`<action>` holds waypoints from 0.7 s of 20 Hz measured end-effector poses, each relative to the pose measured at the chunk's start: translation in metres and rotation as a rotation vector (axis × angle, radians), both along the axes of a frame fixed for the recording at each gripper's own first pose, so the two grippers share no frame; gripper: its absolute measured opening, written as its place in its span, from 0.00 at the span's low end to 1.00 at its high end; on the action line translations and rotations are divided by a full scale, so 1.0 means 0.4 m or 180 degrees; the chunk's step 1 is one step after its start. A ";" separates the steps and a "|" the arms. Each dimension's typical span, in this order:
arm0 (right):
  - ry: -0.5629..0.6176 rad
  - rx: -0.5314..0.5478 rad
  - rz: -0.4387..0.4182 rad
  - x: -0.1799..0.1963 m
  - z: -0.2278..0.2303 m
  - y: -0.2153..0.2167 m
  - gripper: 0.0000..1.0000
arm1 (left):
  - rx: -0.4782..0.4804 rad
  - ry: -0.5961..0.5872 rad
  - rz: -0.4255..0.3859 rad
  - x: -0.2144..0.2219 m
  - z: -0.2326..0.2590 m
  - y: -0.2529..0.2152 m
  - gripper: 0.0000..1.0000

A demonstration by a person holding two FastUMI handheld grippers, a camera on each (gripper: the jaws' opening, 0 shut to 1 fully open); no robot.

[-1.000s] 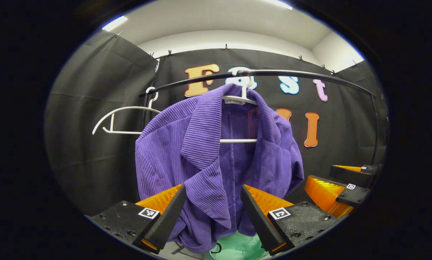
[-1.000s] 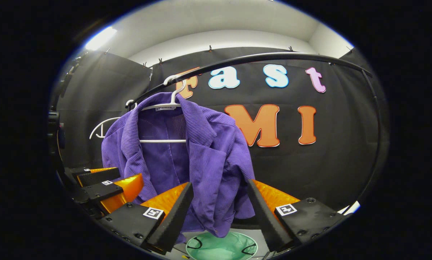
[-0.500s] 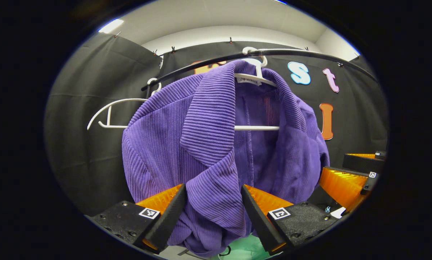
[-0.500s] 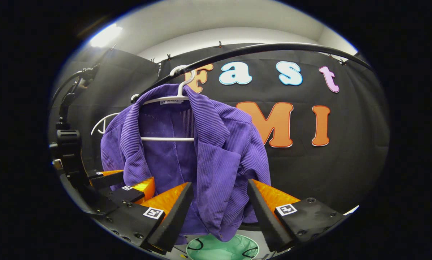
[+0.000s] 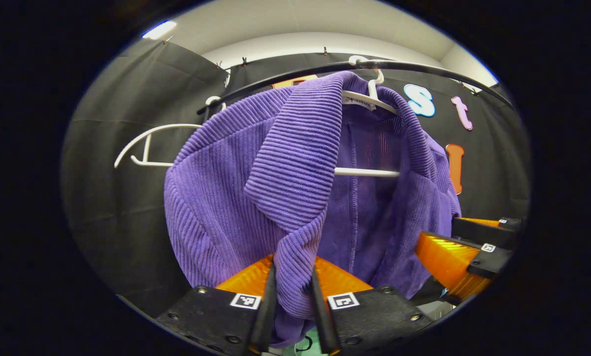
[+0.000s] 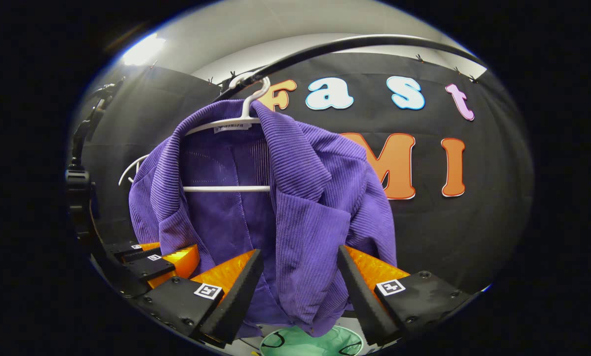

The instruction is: Grasp the clothes on the hanger with both hands and then place them into the laundry hamper below.

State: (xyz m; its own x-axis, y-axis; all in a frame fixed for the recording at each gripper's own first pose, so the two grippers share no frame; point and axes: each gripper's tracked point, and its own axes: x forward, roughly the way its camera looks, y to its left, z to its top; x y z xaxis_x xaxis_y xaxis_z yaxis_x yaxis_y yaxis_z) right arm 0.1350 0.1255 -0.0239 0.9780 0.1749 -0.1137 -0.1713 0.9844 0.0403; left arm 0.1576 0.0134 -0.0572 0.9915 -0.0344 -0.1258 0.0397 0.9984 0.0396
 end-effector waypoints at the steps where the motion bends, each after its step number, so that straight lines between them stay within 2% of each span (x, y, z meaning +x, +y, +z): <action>1: 0.0022 0.0009 -0.0004 0.012 -0.008 0.003 0.98 | 0.0030 0.0003 0.0079 -0.007 0.004 0.020 0.23; 2: 0.0028 0.0014 -0.0005 0.030 -0.012 0.006 0.98 | 0.0030 0.0023 0.0068 -0.008 0.003 0.022 0.11; 3: 0.0032 0.0009 -0.0014 0.050 -0.016 0.005 0.98 | 0.0035 0.0074 0.0051 -0.020 0.002 0.016 0.06; 4: 0.0041 0.0007 -0.0029 0.067 -0.022 0.004 0.92 | 0.0015 0.0104 -0.0004 -0.025 0.004 0.006 0.04; 5: 0.0052 0.0014 -0.0034 0.085 -0.026 0.006 0.92 | -0.0023 0.0104 -0.0051 -0.029 0.009 0.005 0.02; 7: 0.0101 0.0025 -0.0039 0.111 -0.040 0.014 0.92 | -0.0135 0.0138 -0.0061 -0.052 0.014 0.007 0.01; 8: 0.0132 0.0013 -0.0028 0.126 -0.047 0.009 0.97 | -0.0172 0.0166 -0.0059 -0.055 0.016 0.006 0.02; 9: 0.0164 -0.0003 0.0003 0.143 -0.053 0.008 0.95 | -0.0199 0.0183 -0.0064 -0.061 0.020 0.009 0.01; 10: 0.0180 -0.0009 0.0042 0.158 -0.051 0.012 0.85 | -0.0204 0.0181 -0.0059 -0.067 0.024 0.012 0.01; 13: 0.0251 0.0078 0.0228 0.176 -0.053 0.010 0.75 | -0.0161 0.0124 -0.0027 -0.096 0.050 0.033 0.01; 14: 0.0279 0.0130 0.0296 0.184 -0.053 0.011 0.65 | -0.0148 0.0098 -0.0019 -0.103 0.058 0.040 0.01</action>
